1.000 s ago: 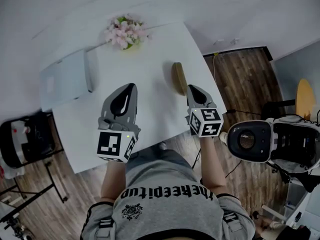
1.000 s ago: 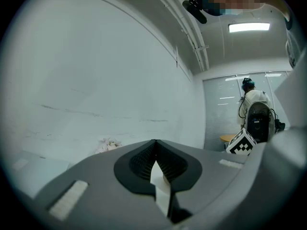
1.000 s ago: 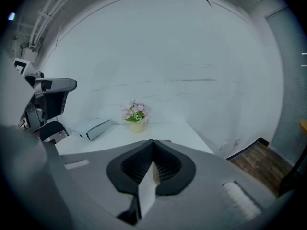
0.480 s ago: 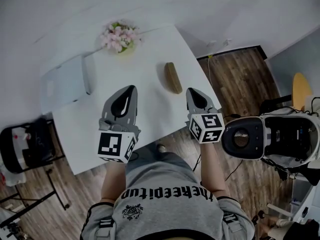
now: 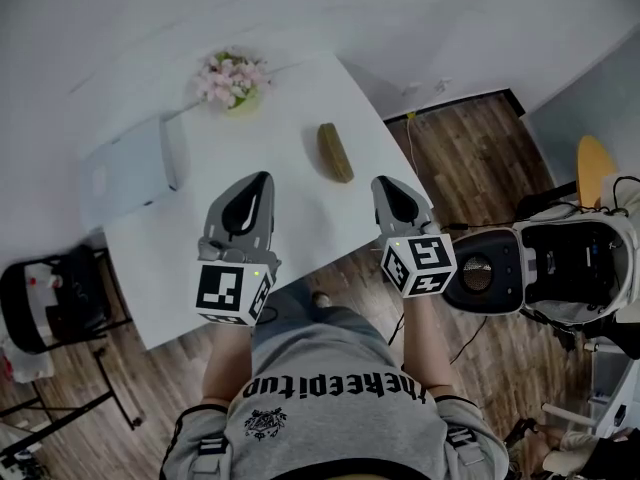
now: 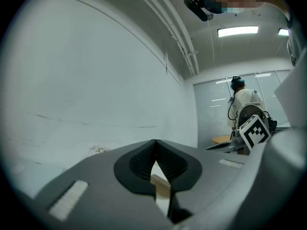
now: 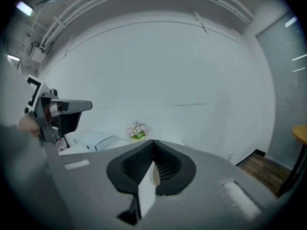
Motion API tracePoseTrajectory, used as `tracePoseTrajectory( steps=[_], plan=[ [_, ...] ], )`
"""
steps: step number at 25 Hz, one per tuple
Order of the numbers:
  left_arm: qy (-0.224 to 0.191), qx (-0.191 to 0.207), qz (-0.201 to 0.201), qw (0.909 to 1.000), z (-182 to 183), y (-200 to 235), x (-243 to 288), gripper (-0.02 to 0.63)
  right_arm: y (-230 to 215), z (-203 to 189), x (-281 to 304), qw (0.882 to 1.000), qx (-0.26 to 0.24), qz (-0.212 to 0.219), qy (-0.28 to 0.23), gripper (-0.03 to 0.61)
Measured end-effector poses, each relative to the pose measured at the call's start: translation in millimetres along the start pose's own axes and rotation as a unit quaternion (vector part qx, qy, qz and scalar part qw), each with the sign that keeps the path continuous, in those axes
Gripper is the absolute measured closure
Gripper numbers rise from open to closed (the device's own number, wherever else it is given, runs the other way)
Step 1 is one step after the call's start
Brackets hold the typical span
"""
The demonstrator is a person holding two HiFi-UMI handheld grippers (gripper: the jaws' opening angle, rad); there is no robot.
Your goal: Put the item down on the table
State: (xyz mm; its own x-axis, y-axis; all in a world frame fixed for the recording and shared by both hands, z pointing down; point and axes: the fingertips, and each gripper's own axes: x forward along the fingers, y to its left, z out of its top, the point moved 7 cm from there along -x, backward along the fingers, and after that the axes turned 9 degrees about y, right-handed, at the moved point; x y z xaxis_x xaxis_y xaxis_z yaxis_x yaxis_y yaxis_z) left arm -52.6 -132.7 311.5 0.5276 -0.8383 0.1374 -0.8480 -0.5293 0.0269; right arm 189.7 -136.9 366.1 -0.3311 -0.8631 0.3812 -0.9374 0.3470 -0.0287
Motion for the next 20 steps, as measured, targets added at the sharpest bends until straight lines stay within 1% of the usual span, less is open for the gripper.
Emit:
tracePoseTrajectory(
  steps=[6,20],
  plan=[
    [-0.004,0.005,-0.003,1.0000,3.7,-9.0,-4.3,0.595,1.8,8.0,-19.9,1.000,-0.003,0.006,-0.022,0.577],
    [-0.017,0.021,-0.007,0.9996,8.1,-34.2,-12.8,0.595,0.4,20.5,-70.4,0.997,-0.016,0.001,-0.080,0.577]
  ],
)
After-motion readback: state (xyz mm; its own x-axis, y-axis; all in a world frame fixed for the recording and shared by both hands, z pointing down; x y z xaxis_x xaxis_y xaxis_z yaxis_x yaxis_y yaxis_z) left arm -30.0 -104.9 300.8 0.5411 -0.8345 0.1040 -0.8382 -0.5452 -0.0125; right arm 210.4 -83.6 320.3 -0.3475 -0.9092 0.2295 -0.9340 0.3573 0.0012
